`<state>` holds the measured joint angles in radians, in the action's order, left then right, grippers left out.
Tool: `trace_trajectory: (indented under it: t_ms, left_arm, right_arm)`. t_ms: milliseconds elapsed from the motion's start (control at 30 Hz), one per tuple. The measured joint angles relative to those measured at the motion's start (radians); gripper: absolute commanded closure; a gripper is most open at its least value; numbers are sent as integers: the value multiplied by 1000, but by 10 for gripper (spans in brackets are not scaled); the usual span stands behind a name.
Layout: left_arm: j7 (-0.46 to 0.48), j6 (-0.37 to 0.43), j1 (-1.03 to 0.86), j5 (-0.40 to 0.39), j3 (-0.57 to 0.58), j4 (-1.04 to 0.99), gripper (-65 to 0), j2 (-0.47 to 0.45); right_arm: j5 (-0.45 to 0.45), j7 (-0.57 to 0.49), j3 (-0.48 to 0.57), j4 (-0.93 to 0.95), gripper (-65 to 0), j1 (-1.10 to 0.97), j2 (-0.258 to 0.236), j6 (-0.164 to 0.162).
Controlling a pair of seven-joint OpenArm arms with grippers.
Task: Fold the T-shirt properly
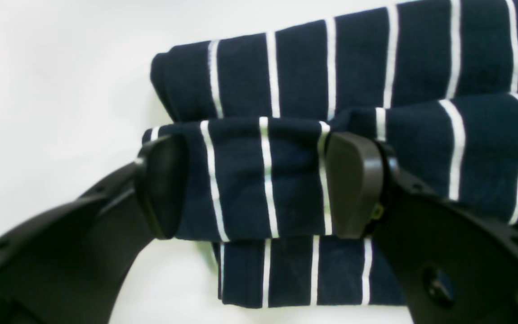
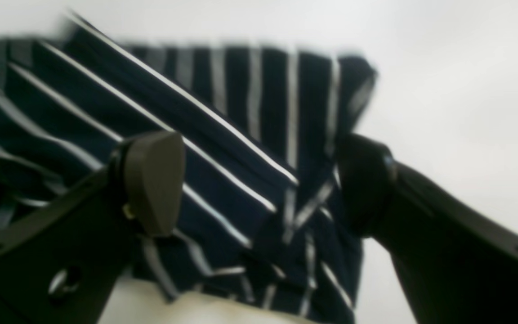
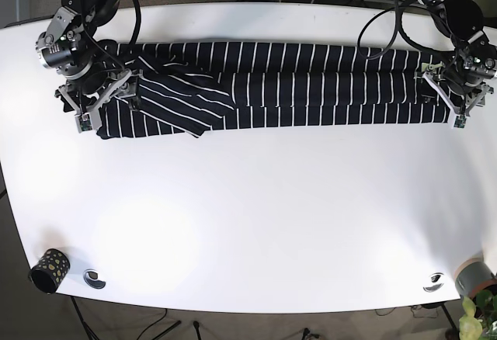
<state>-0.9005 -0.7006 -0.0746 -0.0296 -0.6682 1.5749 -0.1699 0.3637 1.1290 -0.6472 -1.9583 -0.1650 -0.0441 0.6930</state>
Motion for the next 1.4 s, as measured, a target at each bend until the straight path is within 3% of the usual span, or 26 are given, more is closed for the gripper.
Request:
trace_trajectory:
  t_ms: [167,333,500,800,1233,1400]
  left_arm:
    - [0,0,0,0,0,0,-436,0]
    - [0,0,0,0,0,0,-438,0]
    - [5,0,6,-1,1,-38,-438,-2]
    - [98,4,50,-27,-2,-154,-438,-8]
    - [78,3,213,-15,40,-304,-446,-51]
    - [58,3,230,-12,-7,-305,-514,-51]
  right_arm:
    - [123,124,-2,4,-509,-30,0,4]
    - [138,148,2,5,-509,-26,3,3]
    - [138,139,77,101,-509,-40,-12,4]
    - [6,-80,161,276,-509,-14,-36,7]
    - [-161,-175,171,444,-509,182,-34,11]
    - [-182,-156,172,449,-509,206,-33,11]
